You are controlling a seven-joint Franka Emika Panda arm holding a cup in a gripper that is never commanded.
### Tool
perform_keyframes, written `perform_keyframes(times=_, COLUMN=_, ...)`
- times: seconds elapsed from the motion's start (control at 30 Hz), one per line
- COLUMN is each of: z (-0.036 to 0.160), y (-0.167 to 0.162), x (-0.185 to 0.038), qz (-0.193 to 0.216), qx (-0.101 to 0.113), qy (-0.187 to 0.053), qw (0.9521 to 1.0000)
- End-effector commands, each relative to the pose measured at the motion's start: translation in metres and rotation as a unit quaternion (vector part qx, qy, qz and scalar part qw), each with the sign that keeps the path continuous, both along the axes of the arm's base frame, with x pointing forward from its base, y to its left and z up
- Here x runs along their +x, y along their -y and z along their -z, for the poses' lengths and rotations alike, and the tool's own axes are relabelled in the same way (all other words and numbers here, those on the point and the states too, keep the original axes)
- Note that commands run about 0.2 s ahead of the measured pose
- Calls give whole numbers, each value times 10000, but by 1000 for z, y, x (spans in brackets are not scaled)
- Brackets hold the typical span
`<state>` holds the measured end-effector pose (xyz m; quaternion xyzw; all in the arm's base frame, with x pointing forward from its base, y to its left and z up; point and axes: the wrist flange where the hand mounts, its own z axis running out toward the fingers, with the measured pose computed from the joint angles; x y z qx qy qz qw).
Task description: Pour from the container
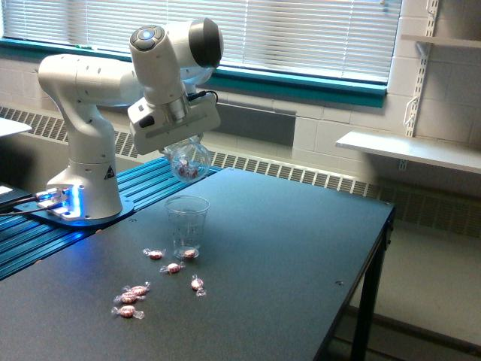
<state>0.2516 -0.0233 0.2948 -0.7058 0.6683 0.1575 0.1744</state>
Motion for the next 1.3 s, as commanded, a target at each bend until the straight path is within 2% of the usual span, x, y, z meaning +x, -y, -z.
perform_keyframes(times=0.03, z=4, y=17, x=-14, qz=377, qx=-18, qy=-47, qw=9993)
perform_keyframes(times=0.23, z=8, y=39, x=-24, qz=526, qx=-35, qy=-127, qw=9985)
perform_keyframes(times=0.33, z=6, y=44, x=-26, qz=545, qx=-75, qy=-54, qw=9985)
perform_keyframes(times=0.53, z=-3, y=46, x=-27, qz=599, qx=-75, qy=30, qw=9982)
perform_keyframes(times=0.93, z=-10, y=37, x=-20, qz=535, qx=-232, qy=178, qw=9981)
perform_keyframes(times=1.03, z=-9, y=33, x=-18, qz=464, qx=-337, qy=150, qw=9982)
perform_keyframes(times=1.17, z=-3, y=23, x=-10, qz=355, qx=-609, qy=89, qw=9975)
perform_keyframes(times=1.3, z=-1, y=12, x=-3, qz=328, qx=-658, qy=131, qw=9972)
